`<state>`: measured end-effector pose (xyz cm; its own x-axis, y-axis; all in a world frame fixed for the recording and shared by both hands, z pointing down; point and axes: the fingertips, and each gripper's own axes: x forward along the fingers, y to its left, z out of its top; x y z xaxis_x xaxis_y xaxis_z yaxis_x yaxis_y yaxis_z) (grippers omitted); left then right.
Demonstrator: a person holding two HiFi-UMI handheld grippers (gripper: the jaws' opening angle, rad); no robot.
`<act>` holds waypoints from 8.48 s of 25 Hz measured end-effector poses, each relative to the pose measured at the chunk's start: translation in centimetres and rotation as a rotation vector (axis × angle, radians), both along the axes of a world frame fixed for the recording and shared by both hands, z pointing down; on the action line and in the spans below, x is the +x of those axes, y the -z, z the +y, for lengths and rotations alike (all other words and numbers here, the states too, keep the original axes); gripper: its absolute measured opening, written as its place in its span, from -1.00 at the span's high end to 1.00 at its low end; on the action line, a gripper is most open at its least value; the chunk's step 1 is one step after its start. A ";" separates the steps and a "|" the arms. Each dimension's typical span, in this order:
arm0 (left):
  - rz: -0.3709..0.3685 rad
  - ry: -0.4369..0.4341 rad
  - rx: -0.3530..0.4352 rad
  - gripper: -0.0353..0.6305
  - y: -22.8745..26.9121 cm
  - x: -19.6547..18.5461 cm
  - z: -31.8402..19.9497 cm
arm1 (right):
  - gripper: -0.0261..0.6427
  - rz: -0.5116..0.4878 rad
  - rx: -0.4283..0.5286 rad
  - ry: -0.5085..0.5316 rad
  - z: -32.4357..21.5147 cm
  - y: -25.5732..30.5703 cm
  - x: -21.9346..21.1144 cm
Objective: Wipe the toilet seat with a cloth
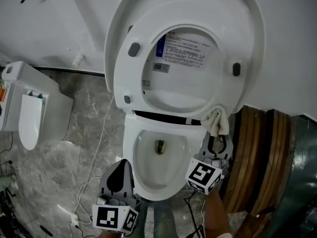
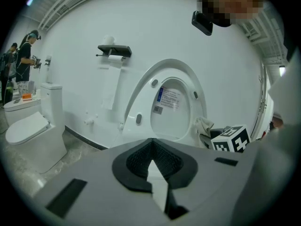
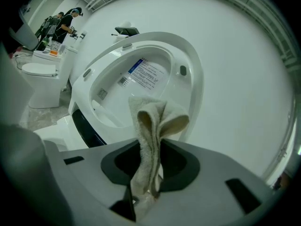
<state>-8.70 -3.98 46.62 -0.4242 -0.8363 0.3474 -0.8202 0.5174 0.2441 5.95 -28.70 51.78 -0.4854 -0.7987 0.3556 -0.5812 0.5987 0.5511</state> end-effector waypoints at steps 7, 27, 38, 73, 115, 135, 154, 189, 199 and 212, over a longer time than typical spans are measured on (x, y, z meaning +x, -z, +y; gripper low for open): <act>-0.001 -0.007 -0.001 0.86 -0.6 -0.2 0.5 | 0.63 -0.054 -0.002 -0.010 1.1 -2.8 -0.7; -0.004 0.037 -0.010 0.87 -1.7 -2.7 3.1 | 0.63 -0.158 -0.076 -0.042 3.7 -6.3 -5.4; -0.013 0.064 -0.008 0.87 -1.1 -4.7 4.7 | 0.63 -0.186 -0.198 0.003 7.0 -8.1 -10.9; 0.003 0.182 0.016 0.87 -0.9 -8.7 11.5 | 0.63 -0.157 -0.226 0.215 15.2 -5.9 -23.3; 0.029 0.194 0.110 0.87 2.4 -8.9 11.1 | 0.63 0.135 0.114 0.397 13.2 4.4 -25.2; -0.013 0.169 0.183 0.87 7.9 -9.9 8.5 | 0.63 0.119 0.210 0.368 8.7 13.2 -26.9; -0.026 0.103 0.202 0.87 10.8 -7.0 4.3 | 0.63 0.060 0.113 0.371 6.4 16.6 -25.4; -0.046 -0.020 0.196 0.87 13.7 -2.4 -1.7 | 0.63 -0.152 0.111 0.094 -5.6 25.4 -14.3; -0.047 -0.064 0.163 0.87 12.7 -0.9 -2.9 | 0.63 -0.260 0.021 0.002 -6.8 22.8 -10.4; -0.029 -0.100 0.130 0.87 10.6 0.9 -3.6 | 0.64 -0.325 -0.005 -0.045 -7.4 20.5 -8.2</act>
<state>-7.82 -7.61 36.02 -0.3451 -0.9119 0.2223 -0.8736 0.3986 0.2791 -2.23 -36.10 31.33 -0.5386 -0.8204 0.1919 -0.7522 0.5708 0.3293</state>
